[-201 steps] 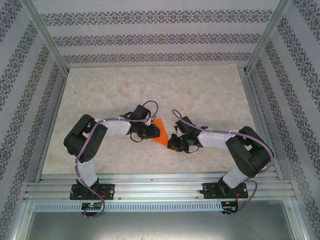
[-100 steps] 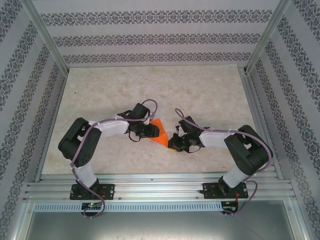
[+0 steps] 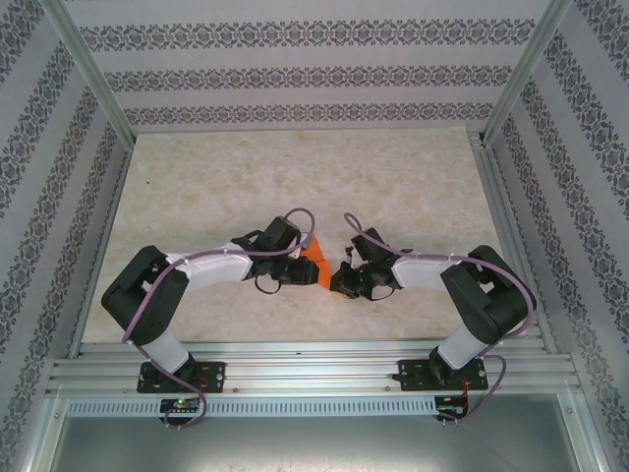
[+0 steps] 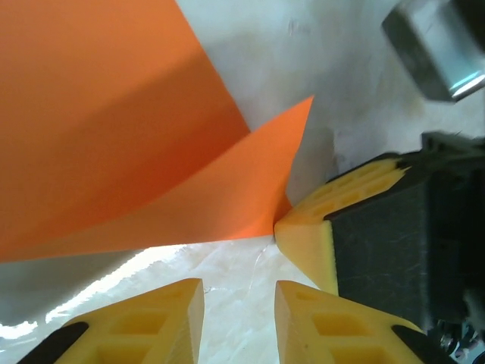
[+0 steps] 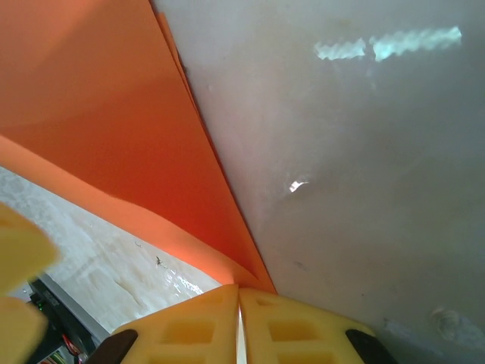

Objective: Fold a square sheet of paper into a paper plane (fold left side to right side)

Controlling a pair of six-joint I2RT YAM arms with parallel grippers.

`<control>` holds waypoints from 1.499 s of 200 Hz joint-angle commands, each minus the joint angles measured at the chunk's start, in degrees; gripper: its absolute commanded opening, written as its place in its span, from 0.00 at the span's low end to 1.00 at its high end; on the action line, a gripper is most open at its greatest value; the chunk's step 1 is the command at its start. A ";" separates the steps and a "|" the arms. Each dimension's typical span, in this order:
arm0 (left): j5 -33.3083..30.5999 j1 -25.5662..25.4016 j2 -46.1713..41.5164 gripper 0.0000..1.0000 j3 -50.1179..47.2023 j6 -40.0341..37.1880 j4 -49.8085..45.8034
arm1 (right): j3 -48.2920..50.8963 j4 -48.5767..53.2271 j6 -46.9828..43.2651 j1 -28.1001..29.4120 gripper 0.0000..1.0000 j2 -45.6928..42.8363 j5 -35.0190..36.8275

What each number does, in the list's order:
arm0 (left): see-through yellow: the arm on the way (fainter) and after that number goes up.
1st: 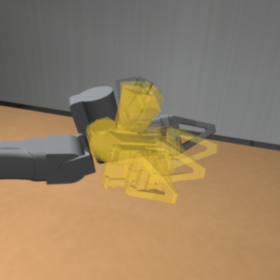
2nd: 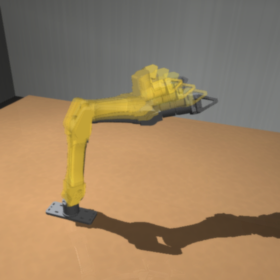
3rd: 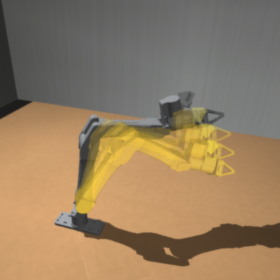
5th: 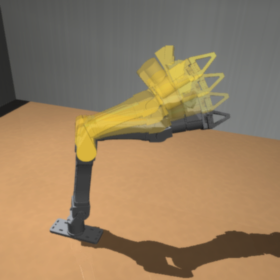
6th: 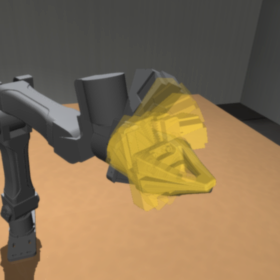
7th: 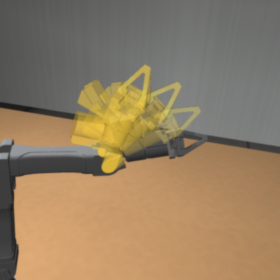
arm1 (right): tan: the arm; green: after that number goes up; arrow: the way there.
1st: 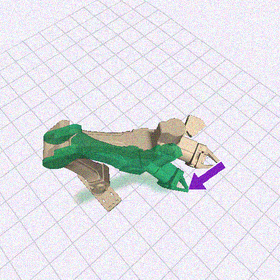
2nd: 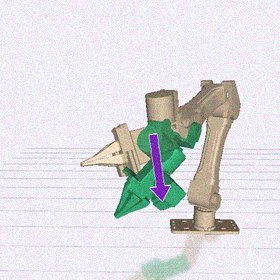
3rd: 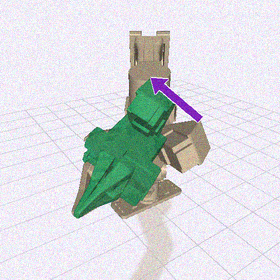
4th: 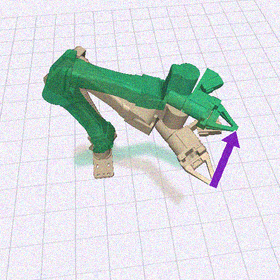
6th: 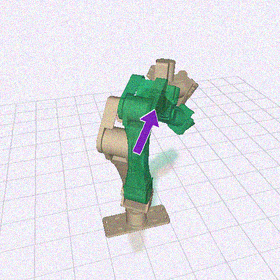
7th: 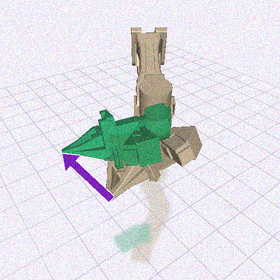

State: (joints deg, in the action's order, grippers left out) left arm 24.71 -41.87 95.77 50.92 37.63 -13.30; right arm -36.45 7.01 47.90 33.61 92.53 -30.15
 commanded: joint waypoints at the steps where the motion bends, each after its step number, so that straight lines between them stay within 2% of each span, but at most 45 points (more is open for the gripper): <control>1: -1.41 -1.79 1.41 0.30 1.87 2.48 3.76 | 1.82 5.97 -0.97 -0.47 0.11 3.10 6.93; 66: -2.92 -3.26 6.92 0.24 3.29 4.88 6.34 | 1.73 6.35 -1.36 -0.48 0.10 3.26 7.30; 123: -2.58 -3.40 7.33 0.12 3.75 5.59 7.44 | 1.82 6.69 -1.68 -0.73 0.08 3.63 7.54; 185: -2.03 -3.79 8.05 0.12 5.24 4.63 6.00 | 1.56 6.89 -1.94 -0.91 0.08 4.06 7.63; 300: -9.10 -2.97 10.67 0.11 6.92 -0.93 -2.68 | 1.47 8.79 -3.06 -1.52 0.07 4.32 8.40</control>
State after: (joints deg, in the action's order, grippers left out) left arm 19.27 -44.82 105.34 56.84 39.44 -11.94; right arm -37.08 8.34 46.33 33.08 93.03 -30.63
